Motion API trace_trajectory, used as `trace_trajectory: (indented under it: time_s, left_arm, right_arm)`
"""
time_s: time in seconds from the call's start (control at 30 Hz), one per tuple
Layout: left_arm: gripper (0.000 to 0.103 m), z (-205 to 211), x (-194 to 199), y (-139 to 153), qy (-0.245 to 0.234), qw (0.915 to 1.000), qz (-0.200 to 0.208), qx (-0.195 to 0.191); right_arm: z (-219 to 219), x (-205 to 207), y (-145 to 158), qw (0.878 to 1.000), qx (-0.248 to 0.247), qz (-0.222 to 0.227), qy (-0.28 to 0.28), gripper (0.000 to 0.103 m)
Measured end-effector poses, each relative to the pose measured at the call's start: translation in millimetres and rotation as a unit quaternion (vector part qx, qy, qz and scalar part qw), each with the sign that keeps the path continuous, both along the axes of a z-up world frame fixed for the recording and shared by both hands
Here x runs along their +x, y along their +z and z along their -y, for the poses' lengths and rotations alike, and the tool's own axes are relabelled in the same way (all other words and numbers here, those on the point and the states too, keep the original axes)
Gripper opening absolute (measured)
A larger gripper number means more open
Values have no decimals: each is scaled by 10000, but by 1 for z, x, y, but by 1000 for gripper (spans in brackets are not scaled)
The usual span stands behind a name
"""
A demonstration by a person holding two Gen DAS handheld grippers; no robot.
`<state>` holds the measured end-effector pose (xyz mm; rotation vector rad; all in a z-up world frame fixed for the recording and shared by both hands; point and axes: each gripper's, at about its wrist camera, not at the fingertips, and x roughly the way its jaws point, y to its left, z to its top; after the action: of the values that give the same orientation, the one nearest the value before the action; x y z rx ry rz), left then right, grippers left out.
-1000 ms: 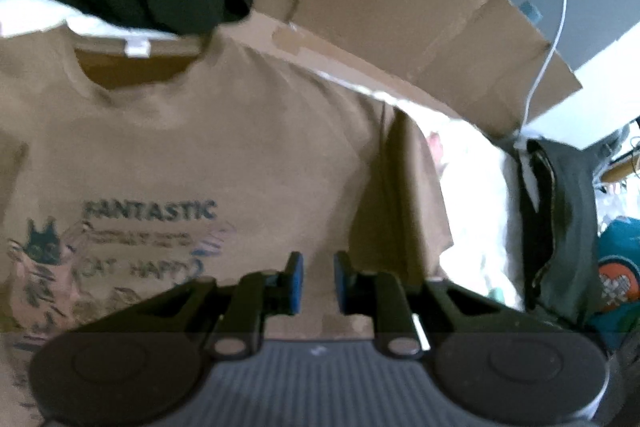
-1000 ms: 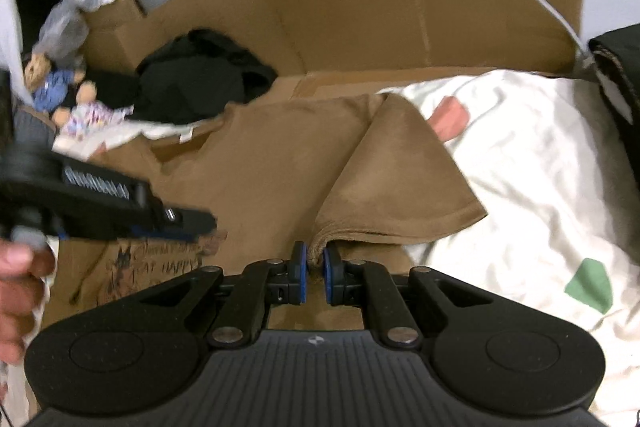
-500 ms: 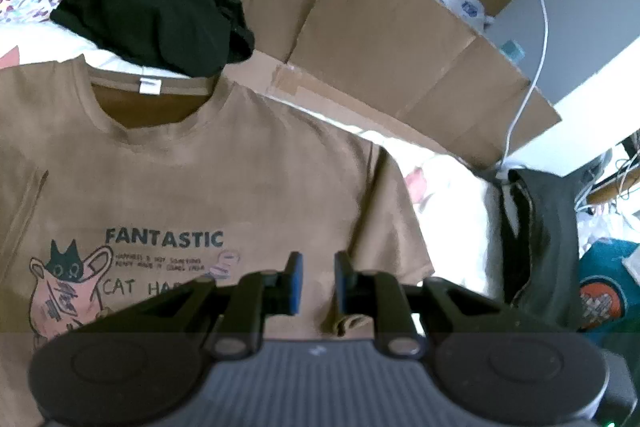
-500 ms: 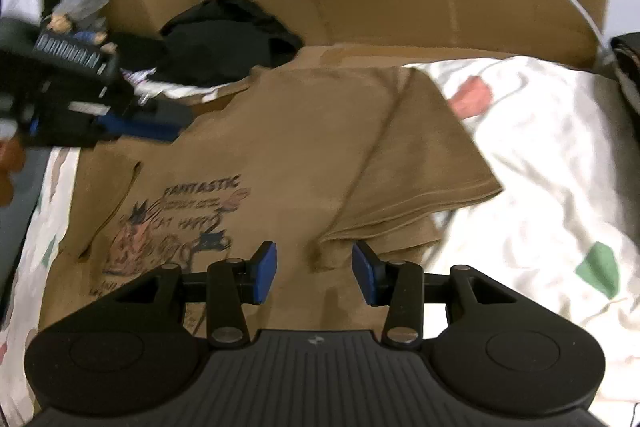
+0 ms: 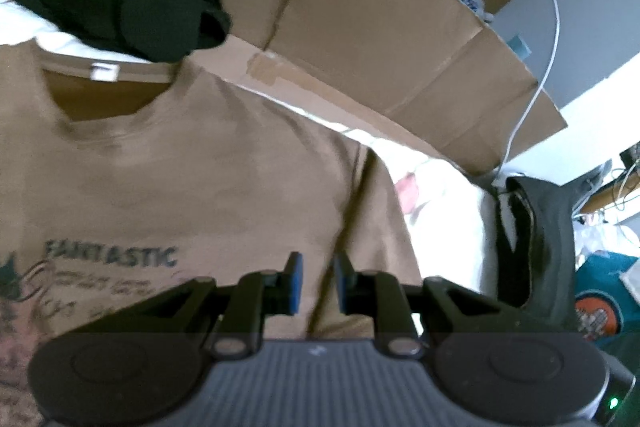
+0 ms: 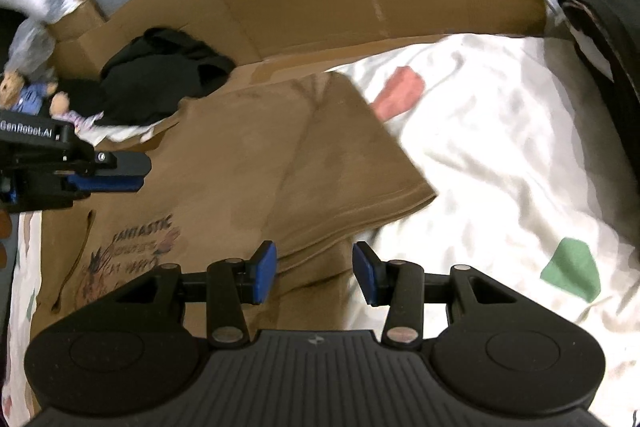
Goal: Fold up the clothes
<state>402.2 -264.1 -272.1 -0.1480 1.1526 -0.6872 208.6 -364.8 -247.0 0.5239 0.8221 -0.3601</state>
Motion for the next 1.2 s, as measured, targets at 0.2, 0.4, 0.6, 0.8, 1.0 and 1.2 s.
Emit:
trace_trajectory:
  time_s: [0.2,0.4,0.6,0.8,1.0,1.2]
  left_arm:
    - [17,26,14,-20,-139,9999,-12,-81]
    - [17,39,28,-35,2,9996,-57,-268]
    - [17,38,46,-37,412,9966,-313,-645]
    - [13,54,66,-38,365,9981,-187,-457]
    - [2,84,85,-46,173,9978,-199,-613]
    - [2,107,89,-63,59,9983,-265,-512]
  right_arm:
    - [32,-5,-13,9996,-64,-42,-286,47]
    - [50,0,-26,9989,-92,98,-450,47]
    - [66,10,-39,9991,109,221,-357,46]
    - [73,16,-54,9989,413,200,-140,28]
    - [75,12,-48,9980,522,348,6,4]
    - [80,8,-42,9962,607,609,127,4]
